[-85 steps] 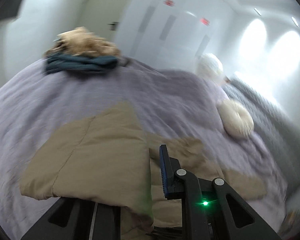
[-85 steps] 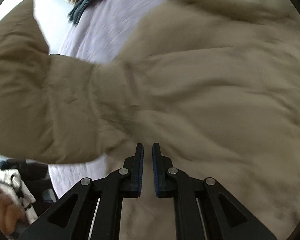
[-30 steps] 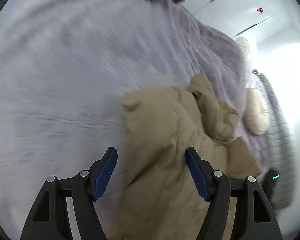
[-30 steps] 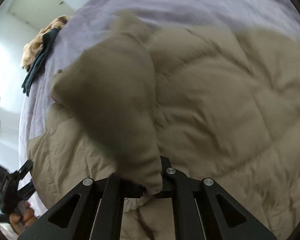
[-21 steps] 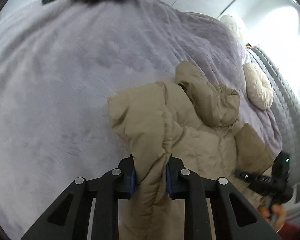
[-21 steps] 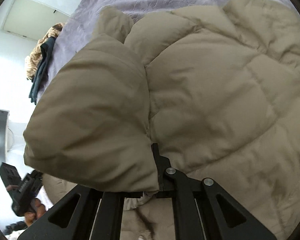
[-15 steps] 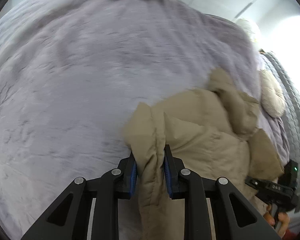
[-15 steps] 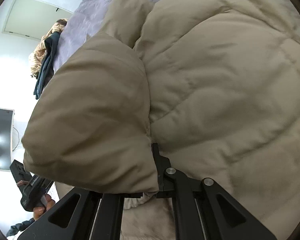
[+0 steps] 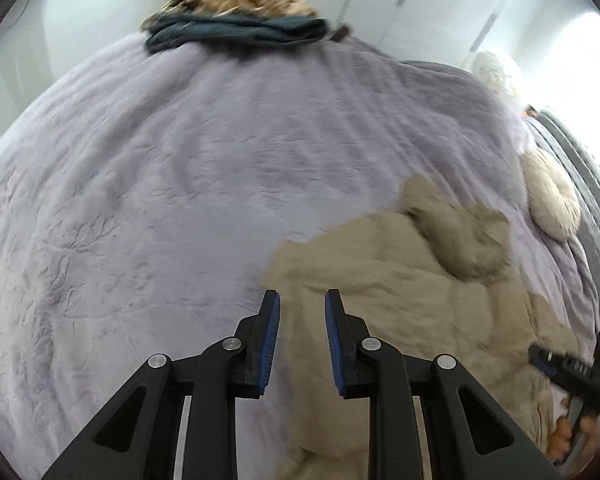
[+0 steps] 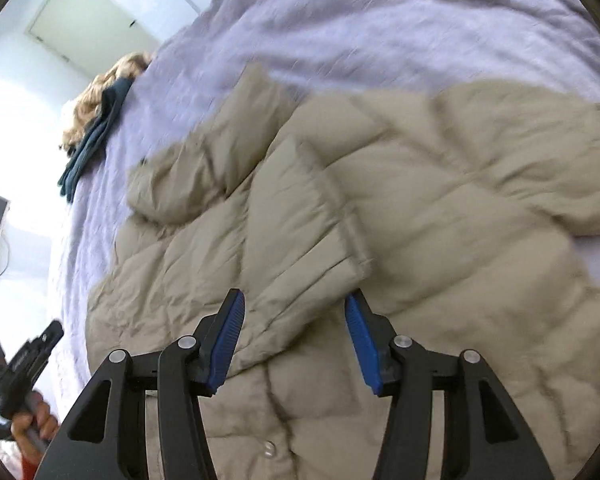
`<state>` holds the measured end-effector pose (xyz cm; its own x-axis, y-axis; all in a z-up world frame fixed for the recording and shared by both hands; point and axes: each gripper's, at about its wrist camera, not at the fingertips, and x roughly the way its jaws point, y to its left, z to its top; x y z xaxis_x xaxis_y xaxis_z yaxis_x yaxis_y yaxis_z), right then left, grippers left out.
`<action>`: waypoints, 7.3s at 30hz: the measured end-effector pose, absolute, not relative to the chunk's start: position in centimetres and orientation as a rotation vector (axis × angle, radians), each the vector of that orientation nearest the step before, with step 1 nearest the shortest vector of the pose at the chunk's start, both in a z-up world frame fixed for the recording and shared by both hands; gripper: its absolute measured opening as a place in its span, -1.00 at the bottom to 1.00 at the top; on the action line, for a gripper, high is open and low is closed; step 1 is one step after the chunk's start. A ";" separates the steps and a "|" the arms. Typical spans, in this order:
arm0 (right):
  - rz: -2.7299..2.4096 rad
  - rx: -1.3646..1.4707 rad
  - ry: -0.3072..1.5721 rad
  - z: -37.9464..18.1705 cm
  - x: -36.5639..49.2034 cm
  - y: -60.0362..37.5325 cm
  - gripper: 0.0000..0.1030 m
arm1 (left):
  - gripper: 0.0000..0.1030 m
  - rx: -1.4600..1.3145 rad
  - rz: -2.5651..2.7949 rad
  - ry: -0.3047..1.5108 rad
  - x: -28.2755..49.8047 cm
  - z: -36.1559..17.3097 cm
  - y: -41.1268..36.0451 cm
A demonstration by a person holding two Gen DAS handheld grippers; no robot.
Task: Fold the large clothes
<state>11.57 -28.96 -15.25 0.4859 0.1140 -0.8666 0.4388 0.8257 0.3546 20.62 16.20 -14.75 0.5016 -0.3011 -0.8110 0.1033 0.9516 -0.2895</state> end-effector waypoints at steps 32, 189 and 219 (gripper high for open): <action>-0.199 0.748 1.164 -17.7 5.0 -35.5 -0.07 | 0.04 -0.078 -0.218 1.155 14.7 -16.7 5.0; -0.201 0.690 1.227 -20.7 10.2 -43.4 -0.83 | -0.62 -0.287 -0.347 1.216 15.6 -19.5 1.8; -0.163 0.462 1.189 -21.8 13.9 -45.8 -0.65 | -0.62 -0.209 -0.382 1.218 19.6 -23.5 -2.2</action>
<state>13.87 -45.84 -21.81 0.3737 0.1173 -0.9201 0.3600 0.8958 0.2604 19.58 -2.24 -23.46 0.2923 -0.3950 -0.8710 0.1734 0.9175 -0.3579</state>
